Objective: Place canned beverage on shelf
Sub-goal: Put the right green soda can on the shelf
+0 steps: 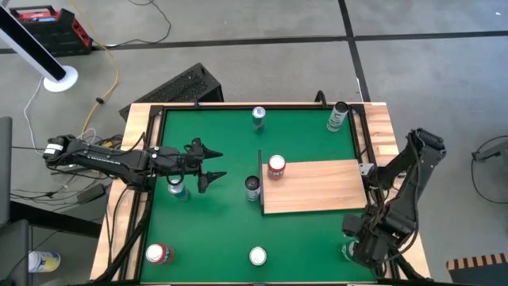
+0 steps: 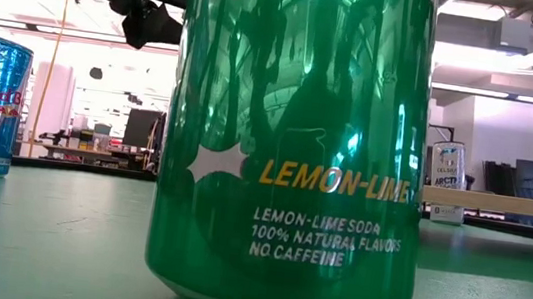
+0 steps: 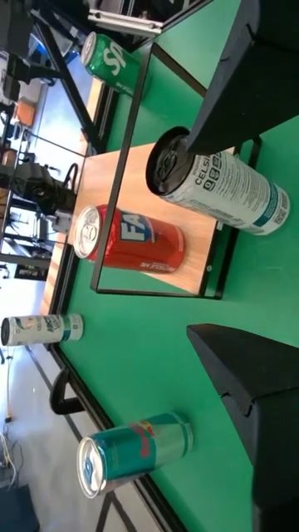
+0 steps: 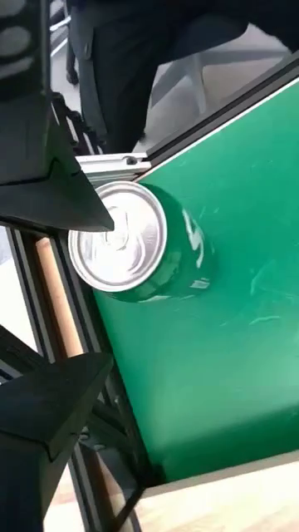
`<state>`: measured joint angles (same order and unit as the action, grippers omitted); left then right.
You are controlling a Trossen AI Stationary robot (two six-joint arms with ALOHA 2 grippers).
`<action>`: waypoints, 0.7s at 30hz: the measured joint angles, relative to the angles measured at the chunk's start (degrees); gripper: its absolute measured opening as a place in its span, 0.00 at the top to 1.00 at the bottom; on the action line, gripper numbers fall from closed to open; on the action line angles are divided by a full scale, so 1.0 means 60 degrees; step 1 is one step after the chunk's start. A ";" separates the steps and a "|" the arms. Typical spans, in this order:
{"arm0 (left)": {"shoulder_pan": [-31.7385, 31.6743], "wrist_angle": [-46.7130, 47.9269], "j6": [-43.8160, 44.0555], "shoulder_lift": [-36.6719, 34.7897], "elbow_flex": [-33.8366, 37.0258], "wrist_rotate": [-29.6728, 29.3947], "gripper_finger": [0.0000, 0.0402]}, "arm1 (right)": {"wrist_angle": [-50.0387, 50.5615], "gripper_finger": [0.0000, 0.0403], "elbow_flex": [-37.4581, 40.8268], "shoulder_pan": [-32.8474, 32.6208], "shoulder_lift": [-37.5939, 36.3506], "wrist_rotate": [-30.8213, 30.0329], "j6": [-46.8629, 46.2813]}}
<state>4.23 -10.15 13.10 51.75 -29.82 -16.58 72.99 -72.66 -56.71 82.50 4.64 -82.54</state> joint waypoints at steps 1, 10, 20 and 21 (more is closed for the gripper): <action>0.0000 0.0000 0.0000 0.0000 0.0000 0.0007 0.17 | 0.0006 0.32 0.0000 0.0000 0.0059 0.0001 0.0002; 0.0003 -0.0017 0.0030 0.0000 0.0000 0.0149 0.17 | 0.0003 0.32 0.0000 0.0201 0.0136 0.0271 0.0797; 0.0004 -0.0015 0.0182 0.0000 0.0000 0.0171 0.17 | -0.0204 0.32 0.0000 0.0655 0.0048 0.0548 0.2312; 0.0004 -0.0015 0.0186 0.0000 0.0000 0.0171 0.17 | -0.0286 0.32 0.0000 0.0663 0.0048 0.0737 0.2351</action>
<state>4.25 -10.24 14.22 51.75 -29.82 -15.55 71.27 -72.66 -52.73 82.78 9.06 -68.43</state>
